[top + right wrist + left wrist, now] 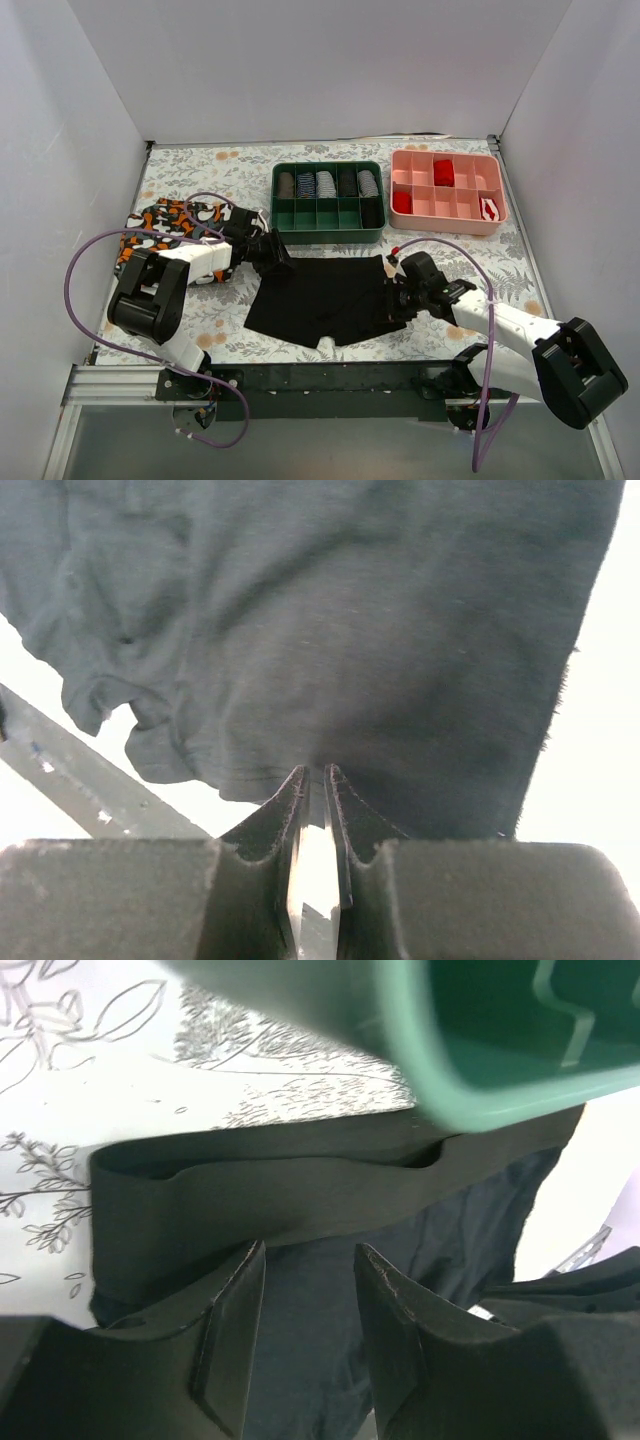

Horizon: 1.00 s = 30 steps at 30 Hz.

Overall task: Roll the underwear
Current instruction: Flatten out the underwear at the center of the board.

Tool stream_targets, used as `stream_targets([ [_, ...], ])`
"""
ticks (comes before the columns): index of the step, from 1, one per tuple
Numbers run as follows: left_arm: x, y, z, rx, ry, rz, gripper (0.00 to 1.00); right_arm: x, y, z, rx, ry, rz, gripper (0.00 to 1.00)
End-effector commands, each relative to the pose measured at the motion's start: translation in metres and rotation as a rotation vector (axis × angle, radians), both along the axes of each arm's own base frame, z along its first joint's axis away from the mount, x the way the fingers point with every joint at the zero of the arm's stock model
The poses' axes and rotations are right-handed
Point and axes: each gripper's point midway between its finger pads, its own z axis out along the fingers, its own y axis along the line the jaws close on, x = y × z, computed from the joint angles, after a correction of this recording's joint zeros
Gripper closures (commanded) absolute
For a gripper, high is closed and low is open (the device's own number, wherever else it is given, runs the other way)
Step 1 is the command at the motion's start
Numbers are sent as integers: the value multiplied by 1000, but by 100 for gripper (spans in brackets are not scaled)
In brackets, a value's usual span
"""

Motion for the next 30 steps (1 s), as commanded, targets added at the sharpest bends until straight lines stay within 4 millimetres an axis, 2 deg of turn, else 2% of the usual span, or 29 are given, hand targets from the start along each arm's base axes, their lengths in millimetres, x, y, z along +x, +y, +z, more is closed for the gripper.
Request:
stream_targets([
  [1,0,5,-8,28,-14,15,60,1,-20,-14,-123,29,-73,82],
  [5,-6,10,-16,55,2,14,60,-1,-55,-18,-332,82,-164,83],
  [6,-6,10,-15,57,-3,14,60,-8,-61,-17,-362,109,-162,83],
  [7,-5,11,-16,61,-5,16,60,-2,-64,-13,-380,83,-182,83],
  [12,-4,14,-19,82,-4,11,61,-8,-72,-12,-413,95,-184,82],
  [15,-3,10,-13,60,-22,-8,60,-4,-61,-9,-353,68,-154,81],
  [16,-3,8,-10,48,-27,-18,59,-3,-52,-3,-300,53,-137,79],
  [18,-2,3,-1,18,-44,-38,57,6,-39,12,-232,5,-112,77],
  [23,-3,-17,36,-103,-91,-114,48,40,-3,68,-23,-172,-109,72],
  [24,-2,-18,41,-112,-102,-118,47,45,0,73,-9,-189,-111,71],
  [26,1,-20,49,-121,-118,-121,45,51,8,76,1,-185,-93,71],
  [30,-5,-18,52,-119,-107,-123,45,67,19,60,-53,-126,-81,75],
])
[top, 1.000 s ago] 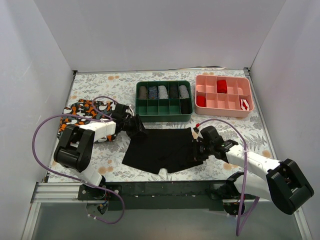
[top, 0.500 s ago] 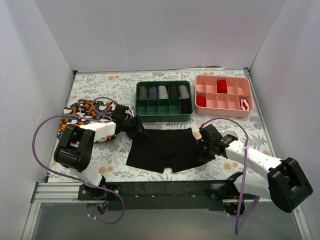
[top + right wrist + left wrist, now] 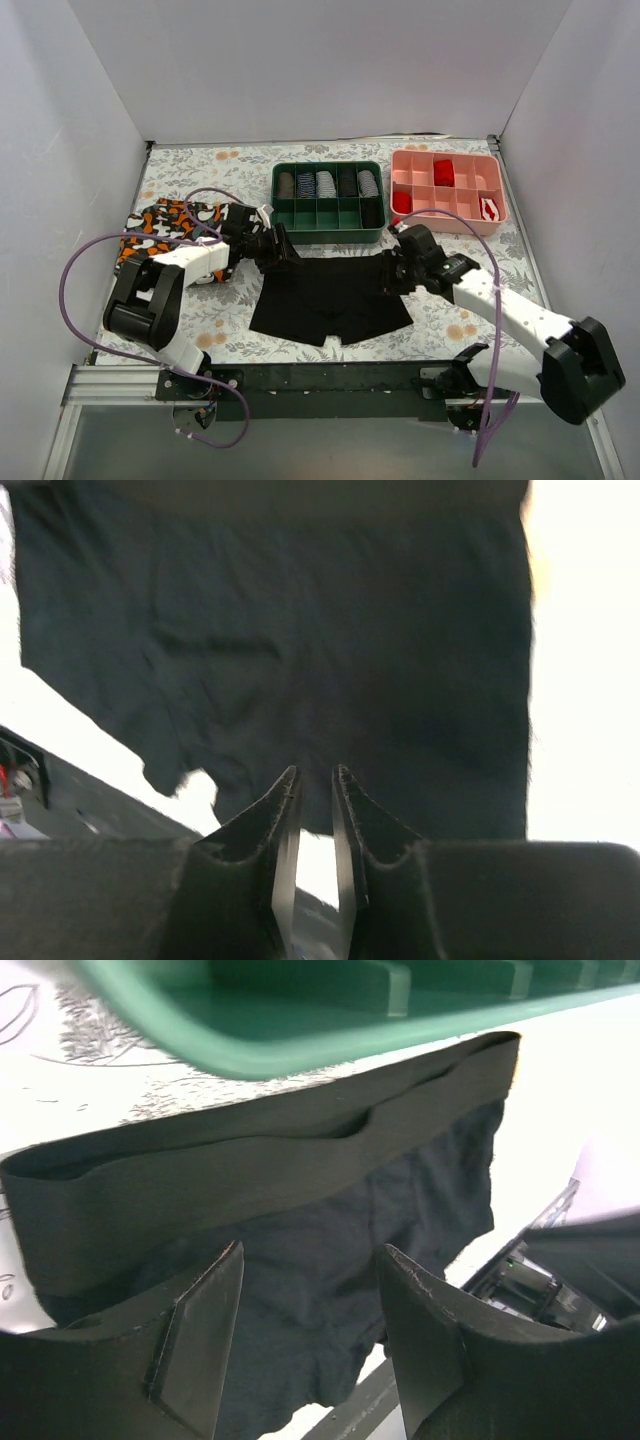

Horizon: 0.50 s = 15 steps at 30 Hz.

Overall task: Roll the underwear
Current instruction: Flatten out the underwear at the center of the board.

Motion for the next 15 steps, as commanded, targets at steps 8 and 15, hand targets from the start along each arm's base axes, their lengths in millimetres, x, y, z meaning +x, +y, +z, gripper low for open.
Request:
stream_targets([
  [8,-33,6,22,-30,-41,-19,49,71,18,-17,-99,-66,13,76],
  [15,-63,18,-6,6,38,35,55,88,21,-28,-118,-50,26,77],
])
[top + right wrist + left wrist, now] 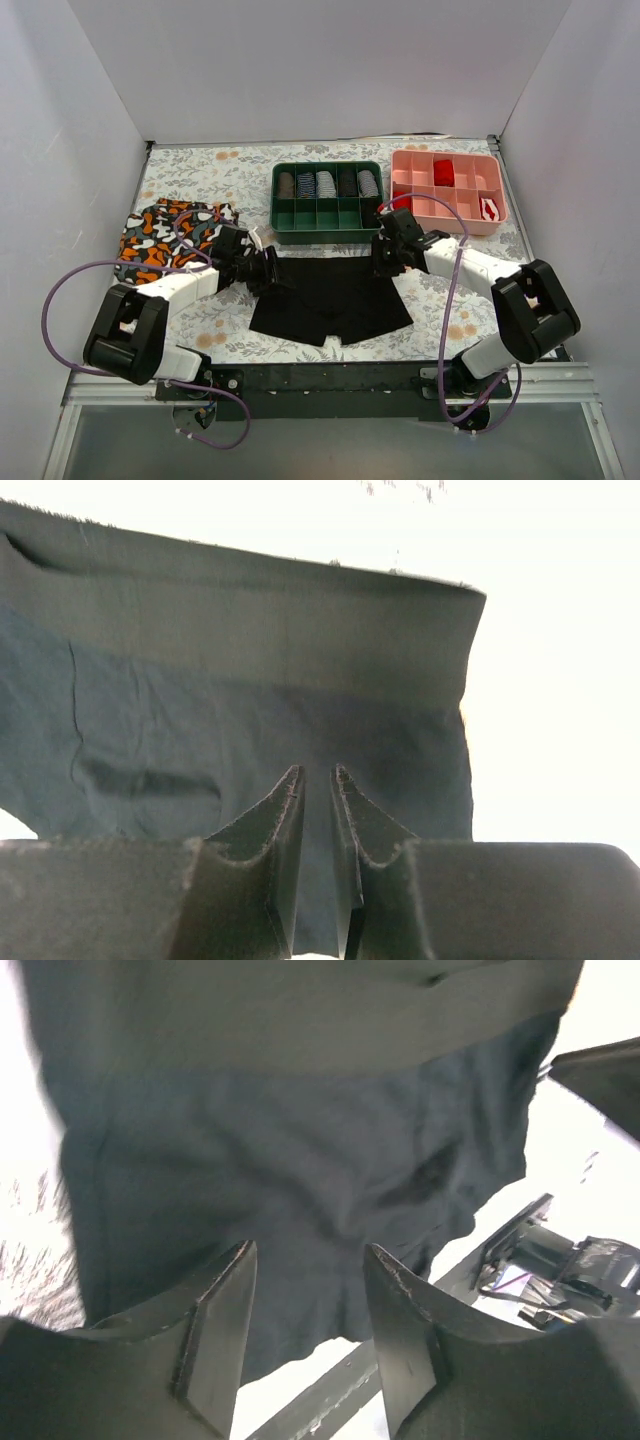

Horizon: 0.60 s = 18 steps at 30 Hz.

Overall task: Roll the underwear
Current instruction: Flatten out the underwear at the center of the board.

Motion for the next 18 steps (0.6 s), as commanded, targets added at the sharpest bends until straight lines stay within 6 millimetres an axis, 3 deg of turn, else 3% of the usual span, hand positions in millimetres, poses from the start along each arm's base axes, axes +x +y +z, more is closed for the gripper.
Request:
stream_targets([
  [1,-11,7,-9,27,30,60,56,27,7,8,-6,-69,11,77],
  [6,-18,19,-28,88,90,120,63,36,-3,-9,-61,-51,-27,77],
  [13,-31,37,-52,191,157,168,66,45,-12,-22,-96,-41,-55,76],
  [16,-27,34,-46,167,129,167,66,43,1,-15,-20,-42,-18,77],
  [18,-18,27,-29,123,74,164,66,44,10,-1,40,-68,7,76],
])
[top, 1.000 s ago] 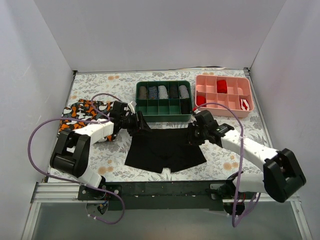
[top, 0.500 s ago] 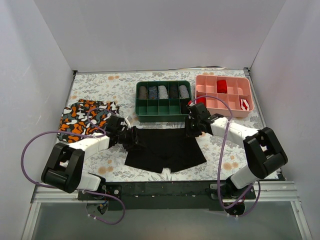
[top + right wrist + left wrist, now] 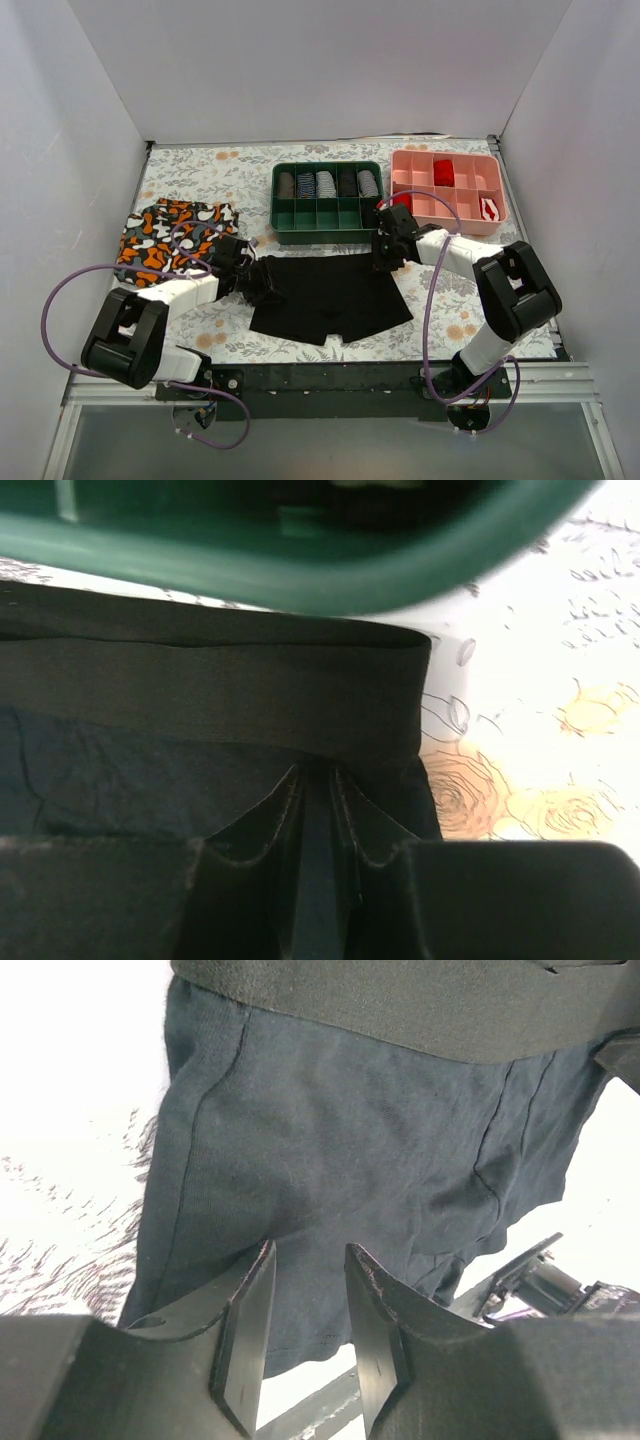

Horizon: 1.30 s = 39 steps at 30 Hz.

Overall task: Roll the underwear
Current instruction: Flatten out the underwear at the center of the board, then move the storage box to the center of the board.

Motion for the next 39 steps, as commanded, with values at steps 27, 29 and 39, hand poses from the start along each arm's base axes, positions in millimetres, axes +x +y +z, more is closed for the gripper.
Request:
stream_targets([
  [27,38,-27,114,-149,-281,-84,2,132,80,67,85,-177,113,53],
  [29,41,-26,115,-141,-287,-73,2,136,84,67,78,-163,135,54],
  [39,82,-41,117,-96,-252,-72,2,75,39,103,111,-197,108,53],
])
